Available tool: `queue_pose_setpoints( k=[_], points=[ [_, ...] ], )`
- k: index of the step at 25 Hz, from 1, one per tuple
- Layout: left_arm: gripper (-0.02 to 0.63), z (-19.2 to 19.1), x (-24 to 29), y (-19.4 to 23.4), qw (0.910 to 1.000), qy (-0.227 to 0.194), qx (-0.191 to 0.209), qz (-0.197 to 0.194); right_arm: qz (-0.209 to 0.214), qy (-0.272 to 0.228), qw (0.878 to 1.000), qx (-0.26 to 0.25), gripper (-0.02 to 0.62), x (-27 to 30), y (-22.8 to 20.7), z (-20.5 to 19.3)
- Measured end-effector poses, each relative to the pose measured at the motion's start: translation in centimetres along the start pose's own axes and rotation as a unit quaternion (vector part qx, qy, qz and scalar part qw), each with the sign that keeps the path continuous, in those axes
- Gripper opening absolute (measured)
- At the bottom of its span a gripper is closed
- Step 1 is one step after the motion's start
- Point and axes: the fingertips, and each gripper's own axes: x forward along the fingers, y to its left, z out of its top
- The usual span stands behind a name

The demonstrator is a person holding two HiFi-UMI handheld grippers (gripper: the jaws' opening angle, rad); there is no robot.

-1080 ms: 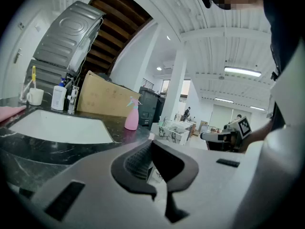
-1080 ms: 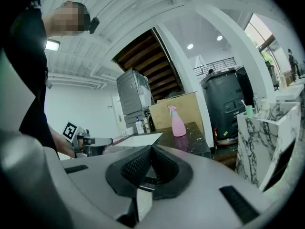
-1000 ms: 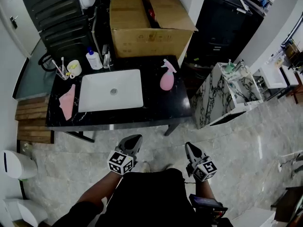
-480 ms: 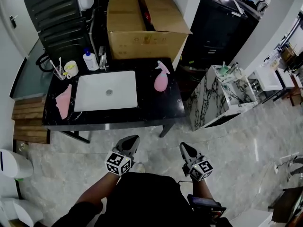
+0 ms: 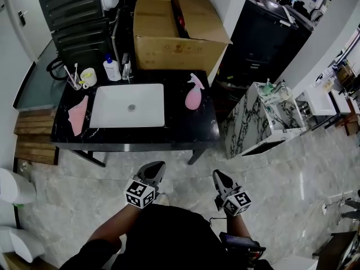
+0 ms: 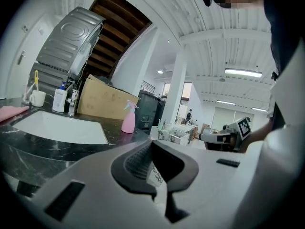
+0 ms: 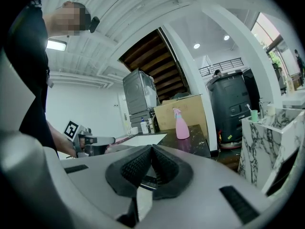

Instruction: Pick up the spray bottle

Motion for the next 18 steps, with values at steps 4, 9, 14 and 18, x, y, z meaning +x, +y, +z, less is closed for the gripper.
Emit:
queue_pose_setpoints(
  k=[4,9,14,18],
  points=[
    [0.008,0.0,-0.3,0.5,1.0000,-0.001,-0.002,0.002,-0.004,-0.004,1.000,0.000,0.026,0.6,0.2,0.3],
    [0.008,0.1,-0.5,1.2,1.0000,0.000,0.000,0.001,-0.010,-0.004,1.000,-0.001,0.026,1.4,0.3,0.3],
    [0.008,0.3,-0.9,2.0,1.0000,0.001,0.003,-0.002,-0.021,-0.001,1.000,0.001,0.026,2.0,0.7,0.2],
    [0.008,0.4,-1.6,2.7,1.0000,-0.001,0.005,0.003,-0.026,0.000,1.000,0.001,0.026,2.3,1.3,0.0]
  ],
)
